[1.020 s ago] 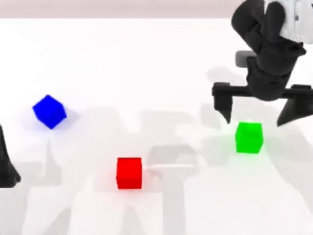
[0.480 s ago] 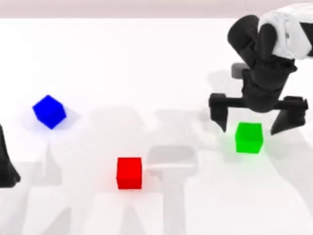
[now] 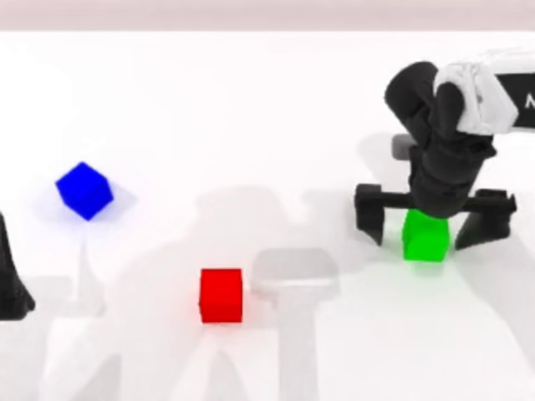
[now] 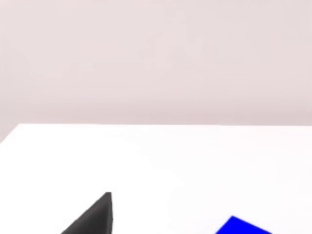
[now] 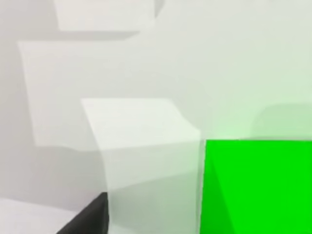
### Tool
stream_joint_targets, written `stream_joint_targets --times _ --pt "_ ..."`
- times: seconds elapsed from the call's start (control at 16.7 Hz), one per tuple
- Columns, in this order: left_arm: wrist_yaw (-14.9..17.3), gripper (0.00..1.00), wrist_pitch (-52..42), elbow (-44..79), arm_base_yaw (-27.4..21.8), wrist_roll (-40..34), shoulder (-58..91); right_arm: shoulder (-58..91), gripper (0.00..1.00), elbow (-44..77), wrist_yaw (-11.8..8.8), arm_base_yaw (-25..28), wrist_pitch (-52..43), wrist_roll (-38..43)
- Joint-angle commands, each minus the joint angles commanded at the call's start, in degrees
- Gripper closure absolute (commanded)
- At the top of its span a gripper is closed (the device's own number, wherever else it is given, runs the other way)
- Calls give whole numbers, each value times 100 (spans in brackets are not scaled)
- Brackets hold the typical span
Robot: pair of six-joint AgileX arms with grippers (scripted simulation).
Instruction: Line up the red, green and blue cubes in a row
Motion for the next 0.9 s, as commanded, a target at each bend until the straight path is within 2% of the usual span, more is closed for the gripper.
stream_joint_targets --times 0.12,0.9 --pt "0 0 0 0 0 0 0 0 0 0 0 0 0 0" --pt "0 0 0 0 0 0 0 0 98 0 0 0 0 0"
